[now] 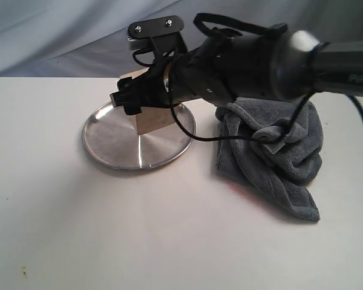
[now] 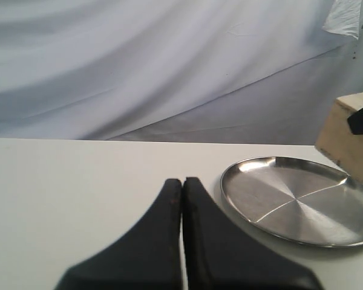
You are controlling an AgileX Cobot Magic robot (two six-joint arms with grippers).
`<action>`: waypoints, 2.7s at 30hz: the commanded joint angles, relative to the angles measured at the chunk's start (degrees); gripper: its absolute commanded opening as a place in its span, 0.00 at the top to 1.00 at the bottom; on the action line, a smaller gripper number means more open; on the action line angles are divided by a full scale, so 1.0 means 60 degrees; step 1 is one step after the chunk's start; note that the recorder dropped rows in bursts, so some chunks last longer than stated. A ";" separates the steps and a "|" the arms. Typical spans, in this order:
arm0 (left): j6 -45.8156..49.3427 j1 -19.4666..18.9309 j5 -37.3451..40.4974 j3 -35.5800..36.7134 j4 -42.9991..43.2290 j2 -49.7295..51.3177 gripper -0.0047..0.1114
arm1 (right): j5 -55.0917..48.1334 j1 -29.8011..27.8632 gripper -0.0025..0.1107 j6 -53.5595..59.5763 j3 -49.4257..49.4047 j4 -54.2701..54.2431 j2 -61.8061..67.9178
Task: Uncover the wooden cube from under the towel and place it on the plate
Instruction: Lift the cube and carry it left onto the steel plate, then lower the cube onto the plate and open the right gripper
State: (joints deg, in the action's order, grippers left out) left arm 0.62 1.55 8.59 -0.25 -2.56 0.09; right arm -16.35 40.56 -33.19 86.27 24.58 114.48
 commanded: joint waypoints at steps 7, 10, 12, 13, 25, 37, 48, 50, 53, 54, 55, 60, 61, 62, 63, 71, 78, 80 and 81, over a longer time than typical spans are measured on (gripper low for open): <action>-0.0026 0.0008 -0.0039 0.0042 0.0006 -0.0015 0.95 | 0.0239 0.0031 0.41 0.1570 0.2337 -0.1428 0.2152; -0.0026 0.0008 -0.0039 0.0042 0.0006 -0.0015 0.95 | 0.0181 0.0031 0.41 0.1876 0.2760 -0.1611 0.2578; -0.0026 0.0008 -0.0039 0.0042 0.0006 -0.0015 0.95 | 0.0122 0.0031 0.41 0.2029 0.2989 -0.1611 0.2822; -0.0026 0.0008 -0.0039 0.0042 0.0006 -0.0015 0.95 | 0.0086 0.0031 0.41 0.2029 0.3070 -0.1611 0.2896; -0.0008 0.0008 -0.0039 0.0042 0.0006 -0.0015 0.95 | 0.0109 -0.0101 0.43 0.2109 0.3139 -0.1809 0.3103; -0.0025 0.0008 -0.0039 0.0042 0.0006 -0.0015 0.95 | 0.0172 -0.0337 0.43 0.2539 0.3139 -0.2381 0.3319; -0.0025 0.0008 -0.0039 0.0042 0.0006 -0.0015 0.95 | 0.0191 -0.0426 0.43 0.2561 0.3160 -0.2381 0.3656; -0.0025 0.0008 -0.0039 0.0042 0.0006 -0.0015 0.95 | 0.0191 -0.0426 0.41 0.2561 0.3191 -0.2381 0.3656; -0.0025 0.0008 -0.0039 0.0042 0.0006 -0.0015 0.95 | 0.0191 -0.0426 0.25 0.2561 0.3191 -0.2381 0.3656; -0.0025 0.0008 -0.0039 0.0042 0.0006 -0.0015 0.95 | 0.0191 -0.0426 0.19 0.2561 0.3191 -0.2399 0.3635; -0.0025 0.0008 -0.0039 0.0042 0.0006 -0.0015 0.95 | 0.0191 -0.0426 0.15 0.2561 0.3191 -0.2399 0.3575; 0.0004 0.0008 -0.0039 0.0042 0.0006 -0.0015 0.95 | 0.0073 -0.0426 0.12 0.2561 0.3191 -0.2399 0.3293; 0.0004 0.0008 -0.0039 0.0042 0.0006 -0.0015 0.95 | 0.0055 -0.0405 0.12 0.2561 0.3191 -0.2399 0.3216; 0.0004 0.0008 -0.0039 0.0042 0.0006 -0.0015 0.95 | -0.0031 -0.0390 0.12 0.2561 0.3191 -0.2378 0.3141; 0.0004 0.0008 -0.0039 0.0042 0.0006 -0.0015 0.95 | -0.0100 -0.0381 0.12 0.2561 0.3191 -0.2358 0.3015; -0.0020 0.0008 -0.0039 0.0042 0.0006 -0.0015 0.95 | -0.1564 -0.0090 0.12 0.2561 0.3191 -0.1723 0.1860; -0.0020 0.0008 -0.0039 0.0042 0.0006 -0.0015 0.95 | -0.2566 0.0027 0.14 0.2561 0.3120 -0.1309 0.0983; -0.0020 0.0008 -0.0039 0.0042 0.0006 -0.0015 0.95 | -0.2672 0.0105 0.20 0.2561 0.2949 -0.1187 0.0767; -0.0020 0.0008 -0.0039 0.0042 0.0006 -0.0015 0.95 | -0.2688 0.0105 0.23 0.2561 0.2855 -0.1123 0.0683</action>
State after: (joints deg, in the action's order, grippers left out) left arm 0.62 1.55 8.59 -0.25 -2.56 0.09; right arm -31.24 40.71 -18.07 104.72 16.43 120.56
